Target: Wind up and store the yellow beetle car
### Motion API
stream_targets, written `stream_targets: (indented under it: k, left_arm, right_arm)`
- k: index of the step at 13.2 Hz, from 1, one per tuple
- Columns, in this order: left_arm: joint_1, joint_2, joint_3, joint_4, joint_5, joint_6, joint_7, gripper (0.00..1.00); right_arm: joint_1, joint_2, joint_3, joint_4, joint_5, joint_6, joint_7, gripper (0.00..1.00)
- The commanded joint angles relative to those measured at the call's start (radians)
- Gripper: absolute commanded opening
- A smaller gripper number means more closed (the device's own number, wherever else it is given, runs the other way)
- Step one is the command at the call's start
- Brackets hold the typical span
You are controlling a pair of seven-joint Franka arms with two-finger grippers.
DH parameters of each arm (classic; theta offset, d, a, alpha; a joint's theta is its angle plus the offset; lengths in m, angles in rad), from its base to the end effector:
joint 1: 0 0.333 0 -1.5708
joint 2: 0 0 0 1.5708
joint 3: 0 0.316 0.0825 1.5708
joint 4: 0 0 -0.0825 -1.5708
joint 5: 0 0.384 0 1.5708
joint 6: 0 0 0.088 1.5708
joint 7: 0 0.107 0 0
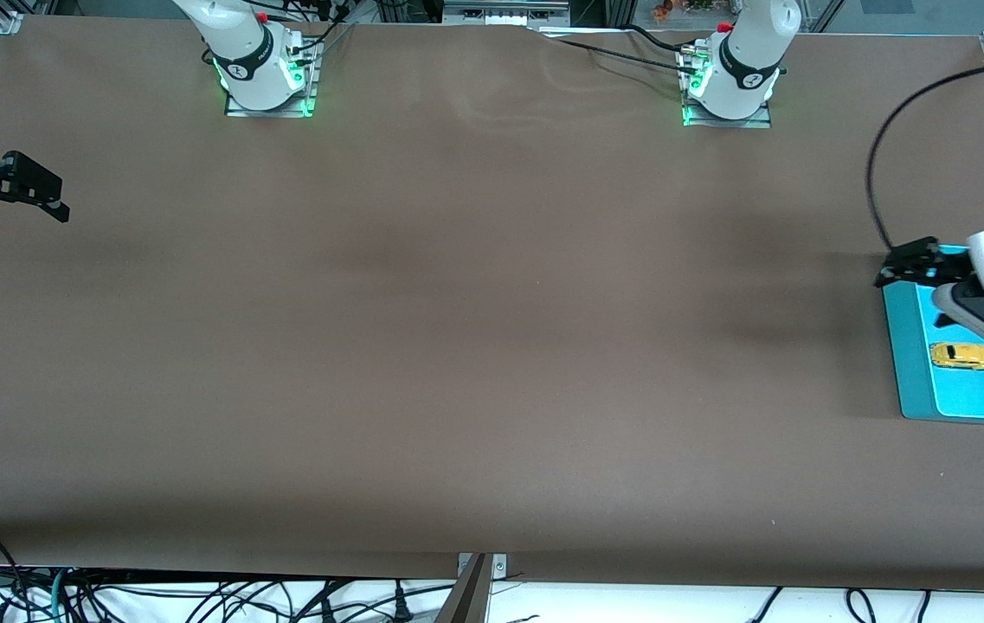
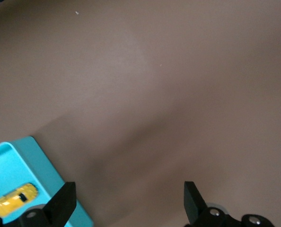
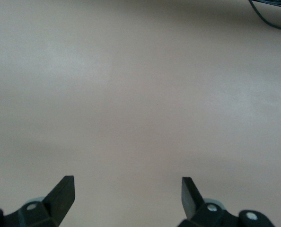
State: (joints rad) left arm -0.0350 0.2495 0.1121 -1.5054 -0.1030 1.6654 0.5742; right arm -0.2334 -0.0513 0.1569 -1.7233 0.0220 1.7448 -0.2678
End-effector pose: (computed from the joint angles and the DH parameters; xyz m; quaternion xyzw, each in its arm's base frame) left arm 0.6279 0.0311 0.5163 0.9691 -0.2398 -0.0297 0.0492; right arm 0.5510 -0.0382 0.5954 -0.9949 -0.0940 -0.0367 0.0006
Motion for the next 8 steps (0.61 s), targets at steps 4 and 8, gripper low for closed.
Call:
stream_targets:
  k: [4,8]
  left_arm:
    - [-0.103,-0.081,0.014,-0.019,-0.004,-0.076,-0.522,1.00]
    - [-0.100,-0.125,0.027,-0.030,-0.006,-0.079,-0.572,1.00]
  right_arm:
    - [-0.004,0.008,0.000,0.059,0.009,-0.024,0.015,1.00]
    - [-0.004,0.008,0.000,0.059,0.007,-0.033,0.010,1.00]
